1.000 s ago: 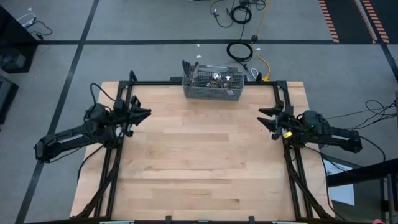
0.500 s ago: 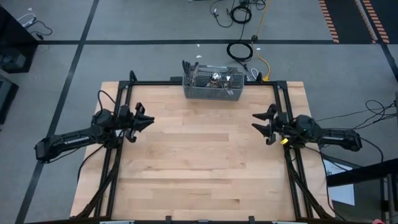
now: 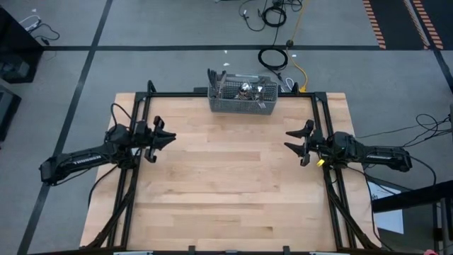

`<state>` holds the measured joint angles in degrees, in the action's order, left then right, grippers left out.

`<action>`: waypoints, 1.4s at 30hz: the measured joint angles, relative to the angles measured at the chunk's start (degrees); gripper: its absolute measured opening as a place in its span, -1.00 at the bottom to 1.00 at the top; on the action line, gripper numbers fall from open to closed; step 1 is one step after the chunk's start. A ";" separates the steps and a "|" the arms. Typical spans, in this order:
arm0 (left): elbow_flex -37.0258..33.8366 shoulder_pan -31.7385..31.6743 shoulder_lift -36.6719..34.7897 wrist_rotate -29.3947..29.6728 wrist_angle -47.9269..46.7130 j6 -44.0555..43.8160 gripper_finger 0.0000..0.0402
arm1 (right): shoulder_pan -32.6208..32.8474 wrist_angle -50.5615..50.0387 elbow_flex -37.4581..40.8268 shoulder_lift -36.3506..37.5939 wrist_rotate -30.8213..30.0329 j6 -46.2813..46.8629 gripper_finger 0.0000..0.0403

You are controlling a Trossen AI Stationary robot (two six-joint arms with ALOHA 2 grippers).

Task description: Sort silverware

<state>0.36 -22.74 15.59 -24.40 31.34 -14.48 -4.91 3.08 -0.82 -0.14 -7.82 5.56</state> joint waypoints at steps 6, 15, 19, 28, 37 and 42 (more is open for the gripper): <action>-0.02 0.00 0.00 0.06 -0.98 -0.02 -0.74 | 0.00 -0.79 -0.04 -0.02 0.34 -0.42 0.05; -0.04 0.00 0.02 0.22 -0.99 -0.07 -0.74 | 0.00 -0.86 -0.04 -0.02 0.36 -0.30 0.05; -0.04 0.00 0.02 0.22 -0.99 -0.09 -0.74 | 0.00 -0.88 -0.04 -0.02 0.38 -0.28 0.05; -0.06 0.00 0.02 0.22 -0.99 -0.11 -0.74 | 0.00 -0.90 -0.04 -0.02 0.40 -0.28 0.05; -0.07 0.00 0.02 0.22 -0.99 -0.11 -0.74 | 0.00 -0.90 -0.04 -0.02 0.40 -0.28 0.05; -0.07 0.00 0.02 0.22 -0.99 -0.11 -0.74 | 0.00 -0.92 -0.04 -0.02 0.40 -0.26 0.05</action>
